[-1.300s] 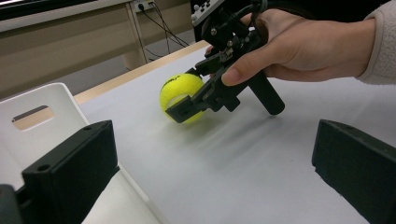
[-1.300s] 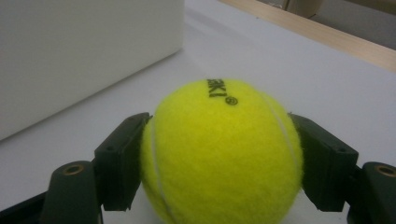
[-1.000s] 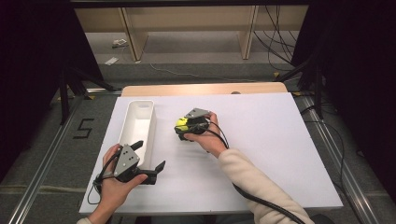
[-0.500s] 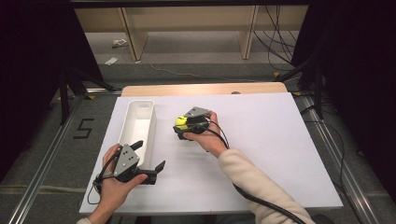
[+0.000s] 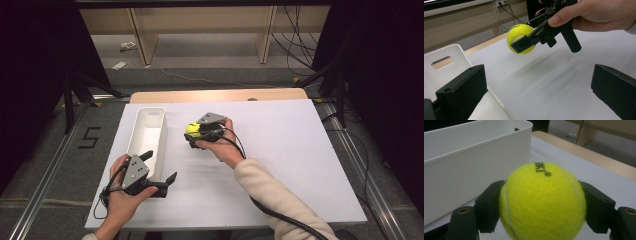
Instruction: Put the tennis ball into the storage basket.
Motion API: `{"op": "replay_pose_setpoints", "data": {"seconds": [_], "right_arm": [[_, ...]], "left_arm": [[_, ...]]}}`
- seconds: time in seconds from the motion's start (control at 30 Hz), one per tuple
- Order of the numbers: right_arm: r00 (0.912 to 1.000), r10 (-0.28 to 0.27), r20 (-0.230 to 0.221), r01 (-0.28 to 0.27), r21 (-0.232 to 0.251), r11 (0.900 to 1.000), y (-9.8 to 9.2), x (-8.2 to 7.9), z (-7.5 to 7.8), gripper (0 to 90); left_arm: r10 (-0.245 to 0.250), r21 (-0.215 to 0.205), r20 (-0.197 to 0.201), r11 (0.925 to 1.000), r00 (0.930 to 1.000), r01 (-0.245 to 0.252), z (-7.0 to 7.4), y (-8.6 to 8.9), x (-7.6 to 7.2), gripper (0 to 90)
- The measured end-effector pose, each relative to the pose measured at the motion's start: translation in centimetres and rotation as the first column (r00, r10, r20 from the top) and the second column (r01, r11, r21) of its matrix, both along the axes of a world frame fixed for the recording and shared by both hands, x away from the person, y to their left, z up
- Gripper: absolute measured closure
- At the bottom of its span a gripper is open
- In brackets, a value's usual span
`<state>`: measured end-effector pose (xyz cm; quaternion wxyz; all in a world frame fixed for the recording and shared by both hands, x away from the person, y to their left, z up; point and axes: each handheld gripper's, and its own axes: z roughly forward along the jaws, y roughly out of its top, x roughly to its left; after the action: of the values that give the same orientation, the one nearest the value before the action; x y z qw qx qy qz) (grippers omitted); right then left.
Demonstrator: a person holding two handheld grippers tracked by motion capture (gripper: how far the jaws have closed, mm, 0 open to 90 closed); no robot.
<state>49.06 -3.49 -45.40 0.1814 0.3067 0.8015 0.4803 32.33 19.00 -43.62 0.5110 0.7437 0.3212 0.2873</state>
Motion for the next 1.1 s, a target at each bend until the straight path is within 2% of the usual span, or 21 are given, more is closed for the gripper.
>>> {"op": "replay_pose_setpoints", "data": {"seconds": [0.43,1.1], "right_arm": [[1.0,0.002,0.006,-0.002,0.012,1.0,0.0,-0.2,0.8,26.9],[1.0,0.001,0.007,-0.002,0.018,1.0,0.1,-0.3,1.1,26.9]], "left_arm": [[0.0,-0.002,0.001,1.0,1.0,0.0,0.0,0.0,0.0,0.0],[-0.001,-0.007,0.001,1.0,1.0,0.001,0.0,0.0,0.0,0.0]]}}
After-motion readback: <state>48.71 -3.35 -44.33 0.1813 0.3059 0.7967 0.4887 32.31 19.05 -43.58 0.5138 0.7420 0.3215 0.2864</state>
